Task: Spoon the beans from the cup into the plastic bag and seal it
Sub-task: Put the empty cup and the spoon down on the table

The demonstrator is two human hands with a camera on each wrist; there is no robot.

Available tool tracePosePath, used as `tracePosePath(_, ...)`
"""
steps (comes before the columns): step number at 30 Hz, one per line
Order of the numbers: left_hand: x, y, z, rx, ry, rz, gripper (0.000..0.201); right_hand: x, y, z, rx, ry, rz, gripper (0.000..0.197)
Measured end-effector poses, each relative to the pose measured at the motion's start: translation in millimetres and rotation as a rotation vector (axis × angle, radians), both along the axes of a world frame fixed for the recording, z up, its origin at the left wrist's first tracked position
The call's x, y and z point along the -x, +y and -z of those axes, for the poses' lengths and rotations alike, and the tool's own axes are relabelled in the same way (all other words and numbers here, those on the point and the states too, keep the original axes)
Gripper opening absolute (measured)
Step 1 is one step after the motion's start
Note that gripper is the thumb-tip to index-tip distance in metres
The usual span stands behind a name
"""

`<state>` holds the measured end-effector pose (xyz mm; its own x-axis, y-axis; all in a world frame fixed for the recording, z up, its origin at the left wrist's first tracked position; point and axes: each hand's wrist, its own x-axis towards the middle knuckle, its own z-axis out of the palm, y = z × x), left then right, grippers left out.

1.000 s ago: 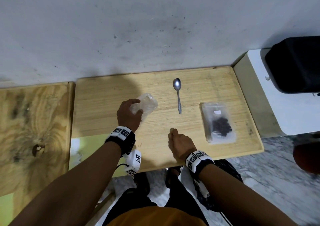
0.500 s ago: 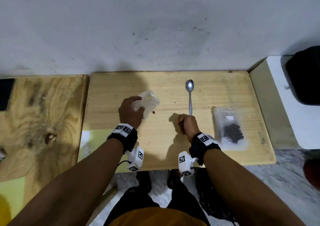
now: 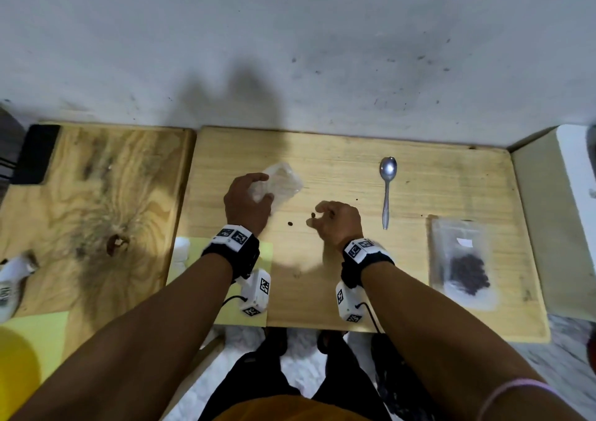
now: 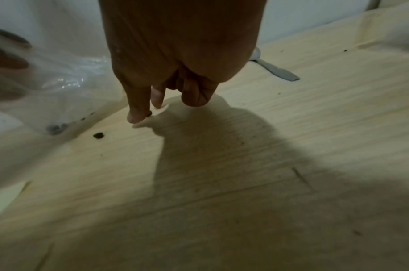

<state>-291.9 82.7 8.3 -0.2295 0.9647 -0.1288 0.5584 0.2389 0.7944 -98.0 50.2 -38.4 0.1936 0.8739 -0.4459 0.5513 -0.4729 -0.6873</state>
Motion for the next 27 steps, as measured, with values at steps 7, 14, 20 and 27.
tracePosePath(7, 5.4, 0.5, 0.7, -0.012, -0.016, -0.012, 0.033, 6.8, 4.3, 1.0, -0.062, -0.065, -0.083, 0.016)
tracePosePath(14, 5.2, -4.9, 2.7, -0.012, -0.010, -0.006, 0.032, 9.0, -1.3, -0.5, -0.059, -0.101, -0.195, 0.015)
tracePosePath(20, 4.9, -11.4, 2.4, -0.001, -0.011, -0.008, 0.033, 7.1, -8.3, -2.2, -0.060, -0.240, -0.379, 0.018)
tracePosePath(27, 7.5, -20.0, 3.6, 0.020, 0.000, -0.004, 0.033, 1.9, -8.0, -8.4, 0.017, -0.225, -0.439, 0.017)
